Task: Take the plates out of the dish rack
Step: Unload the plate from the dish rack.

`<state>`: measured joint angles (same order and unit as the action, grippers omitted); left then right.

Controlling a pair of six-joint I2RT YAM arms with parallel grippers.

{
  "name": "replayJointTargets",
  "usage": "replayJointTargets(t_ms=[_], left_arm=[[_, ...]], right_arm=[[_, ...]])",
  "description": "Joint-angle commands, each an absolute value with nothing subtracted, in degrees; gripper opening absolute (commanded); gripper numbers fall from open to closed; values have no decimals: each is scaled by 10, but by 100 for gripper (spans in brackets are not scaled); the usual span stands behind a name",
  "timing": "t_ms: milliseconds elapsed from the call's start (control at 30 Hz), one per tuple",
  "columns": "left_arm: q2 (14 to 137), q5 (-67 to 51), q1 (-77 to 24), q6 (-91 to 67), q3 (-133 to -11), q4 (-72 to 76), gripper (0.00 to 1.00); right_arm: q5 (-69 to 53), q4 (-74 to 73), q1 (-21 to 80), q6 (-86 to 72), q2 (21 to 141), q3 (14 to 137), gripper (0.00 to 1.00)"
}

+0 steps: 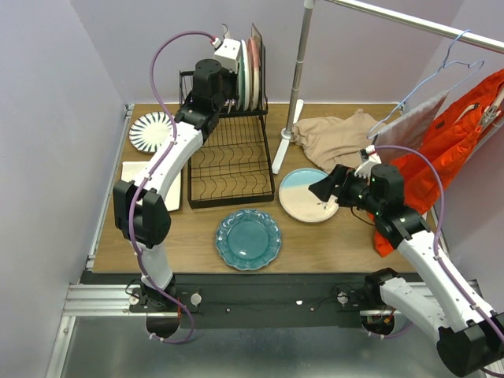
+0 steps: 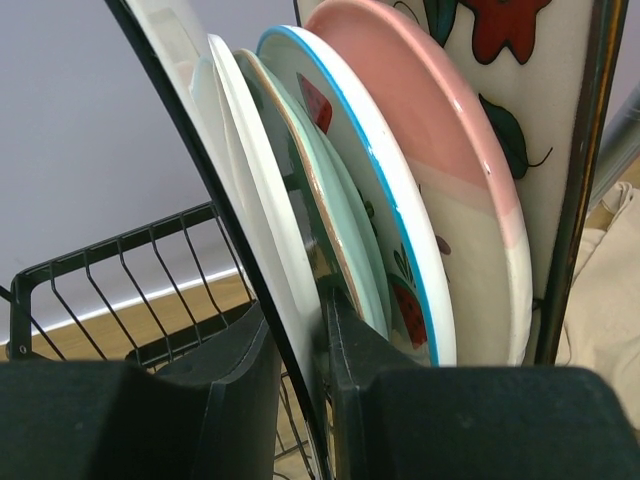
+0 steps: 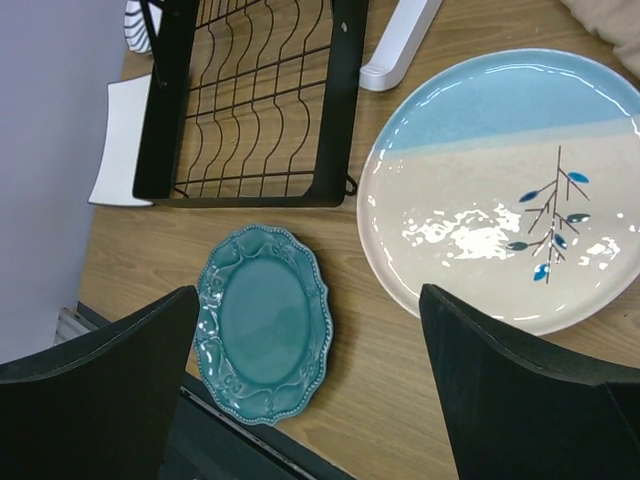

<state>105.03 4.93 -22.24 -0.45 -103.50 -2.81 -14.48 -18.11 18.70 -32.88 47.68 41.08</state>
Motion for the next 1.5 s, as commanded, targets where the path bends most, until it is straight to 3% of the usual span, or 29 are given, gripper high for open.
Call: replayJointTargets(t_ms=[0, 533, 1067, 1467], left_arm=[[1061, 59, -224, 21, -1063, -19, 0], [1085, 151, -246, 50, -1200, -91, 0], [1078, 227, -271, 101, -1226, -83, 0], [1060, 202, -271, 84, -1230, -79, 0]], right_arm=[[-156, -185, 187, -316, 477, 438, 99], [-158, -199, 186, -309, 466, 455, 99], [-155, -201, 186, -302, 459, 457, 99], [-149, -201, 187, -307, 449, 450, 99]])
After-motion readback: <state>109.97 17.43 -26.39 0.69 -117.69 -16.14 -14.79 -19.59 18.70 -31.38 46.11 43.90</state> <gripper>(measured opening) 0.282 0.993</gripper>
